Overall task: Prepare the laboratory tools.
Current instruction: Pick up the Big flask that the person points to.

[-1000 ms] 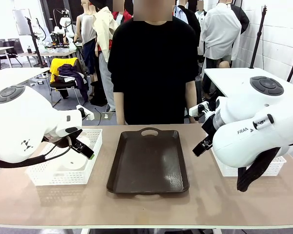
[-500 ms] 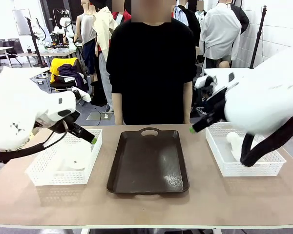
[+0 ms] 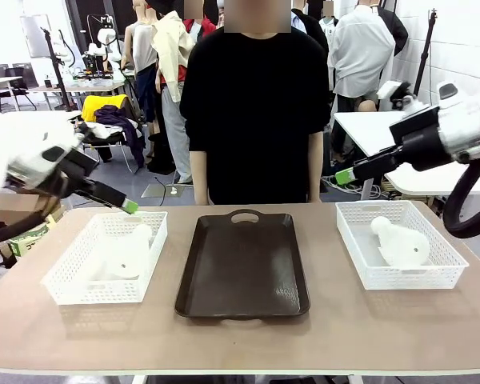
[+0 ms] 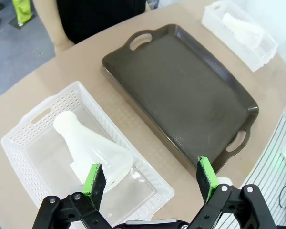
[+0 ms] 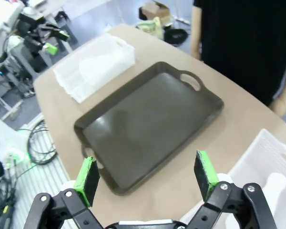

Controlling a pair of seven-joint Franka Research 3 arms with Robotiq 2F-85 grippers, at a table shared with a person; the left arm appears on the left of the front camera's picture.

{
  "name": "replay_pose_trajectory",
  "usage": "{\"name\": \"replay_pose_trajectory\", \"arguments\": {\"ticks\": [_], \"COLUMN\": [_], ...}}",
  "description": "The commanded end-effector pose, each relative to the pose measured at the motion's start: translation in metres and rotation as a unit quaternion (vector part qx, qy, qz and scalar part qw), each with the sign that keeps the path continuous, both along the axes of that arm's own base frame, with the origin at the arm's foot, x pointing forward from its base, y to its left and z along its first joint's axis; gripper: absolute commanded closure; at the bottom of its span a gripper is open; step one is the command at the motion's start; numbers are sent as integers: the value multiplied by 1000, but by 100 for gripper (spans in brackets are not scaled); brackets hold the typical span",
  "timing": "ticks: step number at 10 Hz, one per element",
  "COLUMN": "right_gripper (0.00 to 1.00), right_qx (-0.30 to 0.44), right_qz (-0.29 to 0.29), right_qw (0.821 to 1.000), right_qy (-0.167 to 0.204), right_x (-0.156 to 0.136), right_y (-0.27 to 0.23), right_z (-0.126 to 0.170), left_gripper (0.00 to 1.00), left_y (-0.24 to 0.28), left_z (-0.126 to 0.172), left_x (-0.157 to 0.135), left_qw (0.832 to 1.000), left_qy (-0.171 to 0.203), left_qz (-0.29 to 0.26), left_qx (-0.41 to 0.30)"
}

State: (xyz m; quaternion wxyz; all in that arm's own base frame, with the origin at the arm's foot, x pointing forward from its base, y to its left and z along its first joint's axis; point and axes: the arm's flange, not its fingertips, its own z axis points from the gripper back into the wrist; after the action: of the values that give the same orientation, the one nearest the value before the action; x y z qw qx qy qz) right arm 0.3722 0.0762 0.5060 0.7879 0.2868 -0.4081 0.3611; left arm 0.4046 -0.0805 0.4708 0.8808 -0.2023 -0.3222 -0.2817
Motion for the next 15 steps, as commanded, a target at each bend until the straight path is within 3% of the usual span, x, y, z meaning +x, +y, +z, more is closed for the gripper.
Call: {"name": "replay_pose_trajectory", "arguments": {"ticks": [1,5,6,7,10,12,13,15], "right_gripper": [0,0,0,0,0,0,0,0], "right_qx": [45,78,54,54,56,95,128,207], "right_qz": [45,74,55,55,56,121,115,94], "right_qw": [998,994,997,997,997,987,984,967], "right_qy": [4,9,4,4,5,39,52,113], "right_x": [7,17,4,4,6,10,15,29], "right_y": [-8,-23,-24,-24,-28,-55,-72,-101], "right_z": [-8,-5,-3,-3,0,13,18,22], "left_gripper": [0,0,0,0,0,0,0,0], "left_y": [21,50,45,46,45,76,94,121], "left_z": [-4,-8,-9,0,-6,1,4,2], "left_x": [16,27,26,14,16,32,41,49], "left_qw": [998,994,999,995,996,984,975,947], "left_qy": [9,21,12,18,25,78,102,163], "left_qz": [-19,-37,44,-26,-6,-42,-44,-63], "left_qx": [-55,-99,-28,-98,-82,-155,-191,-270]}}
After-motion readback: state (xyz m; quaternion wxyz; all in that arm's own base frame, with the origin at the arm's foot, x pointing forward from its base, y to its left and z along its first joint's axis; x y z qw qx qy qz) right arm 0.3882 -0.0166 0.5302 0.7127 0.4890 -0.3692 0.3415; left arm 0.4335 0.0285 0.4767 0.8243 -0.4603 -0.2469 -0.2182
